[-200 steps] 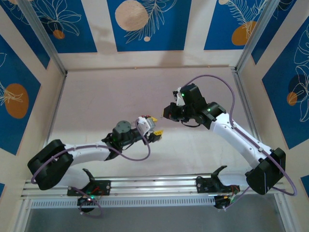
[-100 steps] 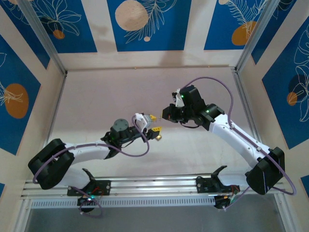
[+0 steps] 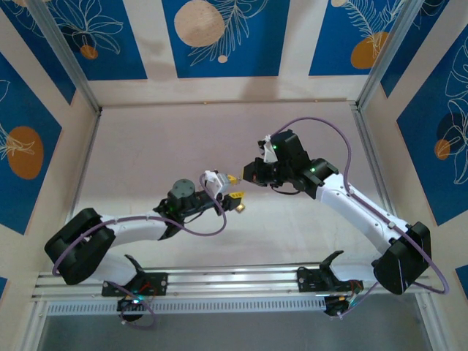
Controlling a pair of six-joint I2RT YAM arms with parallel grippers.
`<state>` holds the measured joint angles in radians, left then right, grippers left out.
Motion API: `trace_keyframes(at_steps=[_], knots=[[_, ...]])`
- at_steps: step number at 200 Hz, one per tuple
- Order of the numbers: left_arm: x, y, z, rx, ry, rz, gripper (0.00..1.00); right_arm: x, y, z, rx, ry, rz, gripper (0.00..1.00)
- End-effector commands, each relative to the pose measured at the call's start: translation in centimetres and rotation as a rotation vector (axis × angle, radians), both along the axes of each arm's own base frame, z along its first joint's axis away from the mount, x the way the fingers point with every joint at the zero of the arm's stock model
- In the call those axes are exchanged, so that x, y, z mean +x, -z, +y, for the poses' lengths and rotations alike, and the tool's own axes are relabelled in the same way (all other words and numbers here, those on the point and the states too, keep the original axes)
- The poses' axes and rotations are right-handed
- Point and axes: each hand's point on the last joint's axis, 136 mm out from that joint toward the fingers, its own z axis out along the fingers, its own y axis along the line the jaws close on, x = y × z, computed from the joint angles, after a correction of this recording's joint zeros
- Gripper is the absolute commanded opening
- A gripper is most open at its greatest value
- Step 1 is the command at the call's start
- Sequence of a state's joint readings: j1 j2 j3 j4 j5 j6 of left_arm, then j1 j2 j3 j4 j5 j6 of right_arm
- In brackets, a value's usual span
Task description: Unlock with the key
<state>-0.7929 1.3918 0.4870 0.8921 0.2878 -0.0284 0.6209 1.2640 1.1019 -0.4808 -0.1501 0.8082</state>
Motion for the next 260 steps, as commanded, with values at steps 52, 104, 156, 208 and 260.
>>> trace_keyframes(at_steps=[52,104,156,208,260], knots=[[0.6,-2.1,0.1,-0.054,-0.007,-0.041,0.35,-1.0,-0.3,0.8,0.037,-0.036,0.019,0.00],[0.6,-2.3,0.1,-0.057,-0.009,-0.042,0.13,-1.0,-0.1,0.7,0.032,-0.033,0.018,0.00],[0.6,-2.2,0.2,-0.050,-0.007,-0.046,0.05,-1.1,0.0,0.5,0.026,-0.029,0.018,0.00],[0.5,-2.3,0.1,-0.046,0.000,-0.047,0.00,-0.8,0.3,0.0,0.015,-0.013,0.020,0.00],[0.5,-2.3,0.1,-0.042,0.000,-0.050,0.00,-0.5,0.9,-1.1,0.001,0.014,0.021,0.00]])
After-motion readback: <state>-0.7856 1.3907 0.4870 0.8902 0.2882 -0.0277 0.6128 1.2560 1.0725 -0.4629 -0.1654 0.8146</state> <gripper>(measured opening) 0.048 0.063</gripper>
